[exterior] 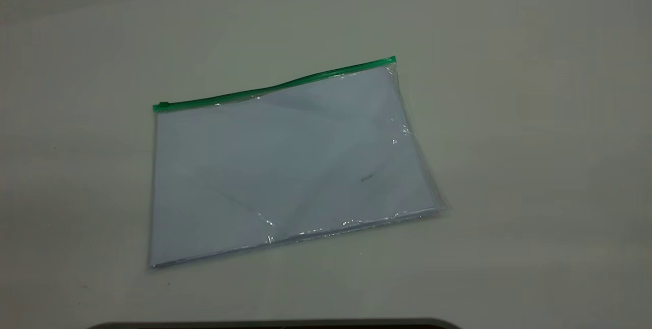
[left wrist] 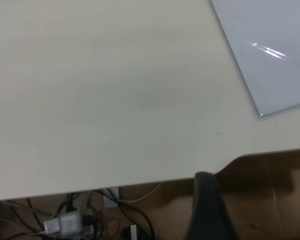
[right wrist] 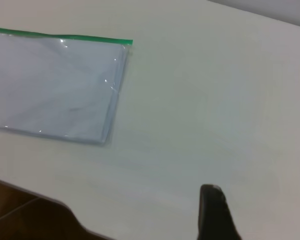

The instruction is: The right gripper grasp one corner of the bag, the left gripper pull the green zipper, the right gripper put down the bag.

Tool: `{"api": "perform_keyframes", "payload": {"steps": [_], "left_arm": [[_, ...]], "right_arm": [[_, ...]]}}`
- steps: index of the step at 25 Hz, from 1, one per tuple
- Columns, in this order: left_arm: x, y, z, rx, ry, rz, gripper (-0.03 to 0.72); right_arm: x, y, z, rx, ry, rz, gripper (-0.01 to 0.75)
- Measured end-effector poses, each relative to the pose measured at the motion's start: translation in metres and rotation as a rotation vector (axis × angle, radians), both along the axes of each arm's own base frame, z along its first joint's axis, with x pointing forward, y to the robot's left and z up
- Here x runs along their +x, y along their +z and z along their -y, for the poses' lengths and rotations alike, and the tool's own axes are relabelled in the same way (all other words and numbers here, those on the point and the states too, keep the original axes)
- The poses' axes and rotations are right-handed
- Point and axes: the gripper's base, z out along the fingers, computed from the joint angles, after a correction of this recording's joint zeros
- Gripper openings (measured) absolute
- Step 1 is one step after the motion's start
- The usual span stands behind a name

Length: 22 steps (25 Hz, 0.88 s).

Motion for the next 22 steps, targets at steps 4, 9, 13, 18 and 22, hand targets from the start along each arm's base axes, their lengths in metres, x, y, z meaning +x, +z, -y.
{"api": "perform_keyframes", "payload": {"steps": [4, 9, 13, 18, 22], "left_arm": [[0.000, 0.000, 0.000, 0.000, 0.000, 0.000, 0.568], [-0.006, 0.000, 0.000, -0.001, 0.000, 0.050, 0.568], [-0.016, 0.000, 0.000, -0.003, 0.000, 0.120, 0.568], [-0.023, -0.001, 0.001, -0.026, 0.000, 0.170, 0.568], [-0.023, -0.001, 0.003, -0.047, -0.009, 0.169, 0.568]], "right_arm": [[0.000, 0.000, 0.000, 0.001, -0.001, 0.002, 0.476], [0.000, 0.000, 0.000, 0.001, -0.001, 0.002, 0.476], [0.000, 0.000, 0.000, 0.003, -0.002, 0.001, 0.475], [0.000, 0.000, 0.000, 0.003, -0.002, 0.001, 0.475], [0.000, 0.000, 0.000, 0.003, -0.002, 0.001, 0.475]]}}
